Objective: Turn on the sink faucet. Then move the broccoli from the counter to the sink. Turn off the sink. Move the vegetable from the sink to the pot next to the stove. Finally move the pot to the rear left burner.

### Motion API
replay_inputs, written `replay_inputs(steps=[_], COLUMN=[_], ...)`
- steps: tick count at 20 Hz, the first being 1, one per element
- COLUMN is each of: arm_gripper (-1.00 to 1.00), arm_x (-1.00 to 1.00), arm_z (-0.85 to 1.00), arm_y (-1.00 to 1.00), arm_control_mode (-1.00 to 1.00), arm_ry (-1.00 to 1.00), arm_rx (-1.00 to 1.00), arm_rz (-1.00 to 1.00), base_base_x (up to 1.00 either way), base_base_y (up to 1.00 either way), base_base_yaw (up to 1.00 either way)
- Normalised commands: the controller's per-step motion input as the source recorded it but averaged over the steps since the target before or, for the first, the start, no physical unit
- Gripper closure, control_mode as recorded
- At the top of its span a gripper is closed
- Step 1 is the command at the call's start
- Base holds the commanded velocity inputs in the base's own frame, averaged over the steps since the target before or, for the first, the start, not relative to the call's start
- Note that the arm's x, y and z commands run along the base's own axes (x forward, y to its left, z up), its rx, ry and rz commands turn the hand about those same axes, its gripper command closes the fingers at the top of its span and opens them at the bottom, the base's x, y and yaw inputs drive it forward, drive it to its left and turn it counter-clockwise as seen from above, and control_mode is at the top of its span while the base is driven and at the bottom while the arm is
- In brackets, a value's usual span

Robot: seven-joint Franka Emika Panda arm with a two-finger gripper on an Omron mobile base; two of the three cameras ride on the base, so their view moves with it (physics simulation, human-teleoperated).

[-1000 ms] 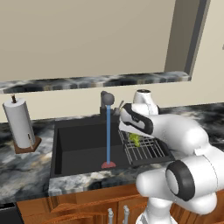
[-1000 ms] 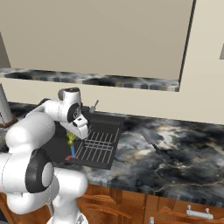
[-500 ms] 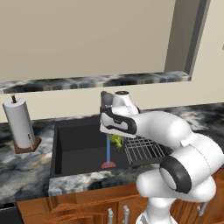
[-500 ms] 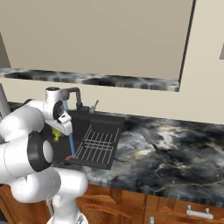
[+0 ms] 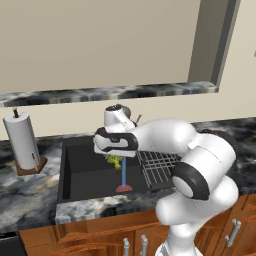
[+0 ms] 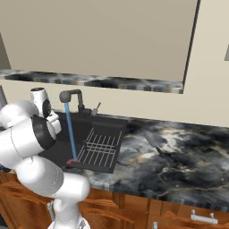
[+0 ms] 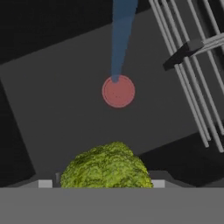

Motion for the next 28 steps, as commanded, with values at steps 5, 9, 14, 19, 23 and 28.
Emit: replay_inputs(steps=[5, 9, 14, 19, 23, 28], arm_gripper=[1.0, 1.0, 1.0, 1.0, 1.0, 1.0], arm_x=[0.25, 0.24, 0.27, 0.25, 0.14, 0.16], arm_z=[-0.27, -0.32, -0.34, -0.36, -0.27, -0.21], arm_y=[0.05, 0.0, 0.03, 0.08, 0.1, 0.15], arm_control_mode=[-1.0, -1.0, -1.0, -1.0, -1.0, -1.0], arm_ry=[0.0, 0.0, 0.0, 0.0, 0.0, 0.0], arm_rx=[-0.07, -0.03, -0.02, -0.04, -0.04, -0.02], arm_rz=[0.01, 0.11, 0.17, 0.16, 0.12, 0.08], base_base_x=[0.0, 0.0, 0.0, 0.0, 0.0, 0.0], base_base_y=[0.0, 0.0, 0.0, 0.0, 0.0, 0.0], base_base_yaw=[0.0, 0.0, 0.0, 0.0, 0.0, 0.0])
